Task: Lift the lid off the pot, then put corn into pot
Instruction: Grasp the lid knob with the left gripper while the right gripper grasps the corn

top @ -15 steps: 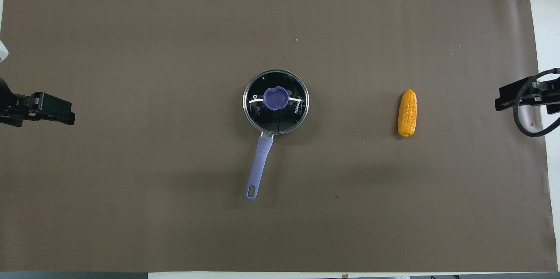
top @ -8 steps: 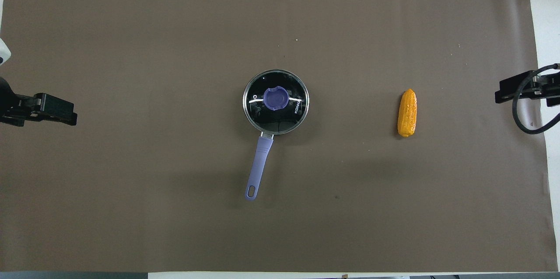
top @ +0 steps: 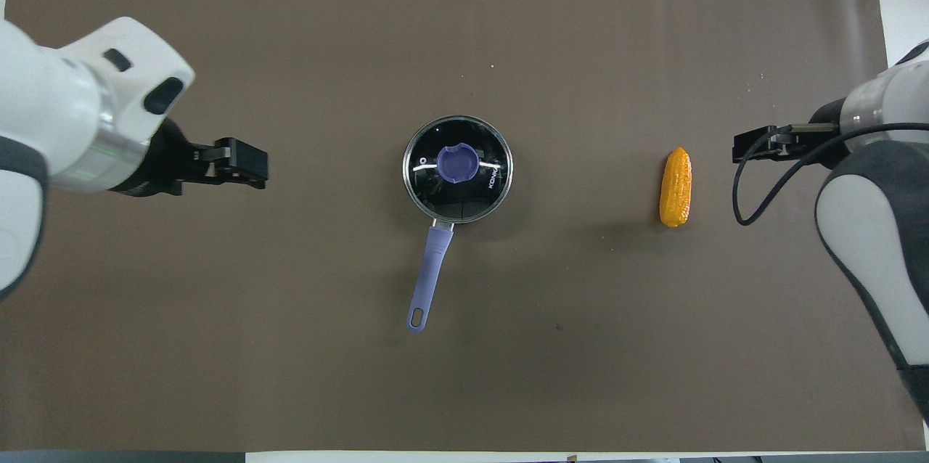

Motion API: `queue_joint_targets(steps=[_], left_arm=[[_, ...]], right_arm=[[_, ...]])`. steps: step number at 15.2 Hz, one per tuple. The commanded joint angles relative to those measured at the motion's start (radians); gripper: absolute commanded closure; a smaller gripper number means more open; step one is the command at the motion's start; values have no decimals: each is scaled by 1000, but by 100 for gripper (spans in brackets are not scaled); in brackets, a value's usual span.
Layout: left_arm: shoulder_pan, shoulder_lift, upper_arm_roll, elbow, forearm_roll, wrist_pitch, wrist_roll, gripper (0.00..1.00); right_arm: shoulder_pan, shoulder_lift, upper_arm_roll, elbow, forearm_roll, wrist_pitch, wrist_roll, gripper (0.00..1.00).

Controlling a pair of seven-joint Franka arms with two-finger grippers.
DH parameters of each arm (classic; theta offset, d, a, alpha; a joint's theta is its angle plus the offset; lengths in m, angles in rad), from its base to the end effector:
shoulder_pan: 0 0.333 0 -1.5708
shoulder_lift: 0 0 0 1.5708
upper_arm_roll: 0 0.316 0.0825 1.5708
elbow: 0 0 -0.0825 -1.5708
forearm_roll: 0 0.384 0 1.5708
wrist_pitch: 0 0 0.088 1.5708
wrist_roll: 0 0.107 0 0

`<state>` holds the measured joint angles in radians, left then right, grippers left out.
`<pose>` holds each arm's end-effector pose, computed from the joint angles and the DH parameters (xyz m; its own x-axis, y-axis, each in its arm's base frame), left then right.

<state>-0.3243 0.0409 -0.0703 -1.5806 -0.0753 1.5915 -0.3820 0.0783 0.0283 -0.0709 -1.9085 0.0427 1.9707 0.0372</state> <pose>0.5214 -0.2248 0.5991 0.9983 -0.0116 -0.0569 -0.0081 -0.9981 0.0612 0.5710 0.0073 0.4823 0.9984 -0.0463 0.0322 -0.0450 -0.9982 -0.0391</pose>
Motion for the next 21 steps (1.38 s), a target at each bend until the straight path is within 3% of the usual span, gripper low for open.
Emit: queue_joint_targets(steps=[1, 3, 6, 8, 11, 17, 19, 21], left_arm=[[-145, 273, 17, 245, -1, -1, -182, 0], [-203, 411, 20, 361, 3, 33, -302, 0], [-255, 496, 27, 378, 6, 111, -376, 0], [-291, 556, 40, 422, 17, 128, -396, 0], [-291, 568, 32, 426, 44, 159, -393, 0], [-289, 580, 26, 403, 100, 182, -339, 1], [-291, 585, 26, 401, 100, 185, -336, 1], [-292, 588, 26, 401, 94, 197, -337, 1]], right_arm=[[-8, 22, 5, -140, 19, 156, -45, 1], [-5, 27, 5, -248, 19, 293, -53, 18], [15, 71, 5, -302, 20, 391, -48, 30], [14, 116, 5, -299, 38, 434, -48, 31], [23, 146, 5, -293, 112, 465, -45, 31], [38, 157, 5, -296, 120, 470, -45, 34], [43, 159, 5, -299, 120, 468, -49, 47], [43, 171, 5, -297, 120, 467, -54, 71]])
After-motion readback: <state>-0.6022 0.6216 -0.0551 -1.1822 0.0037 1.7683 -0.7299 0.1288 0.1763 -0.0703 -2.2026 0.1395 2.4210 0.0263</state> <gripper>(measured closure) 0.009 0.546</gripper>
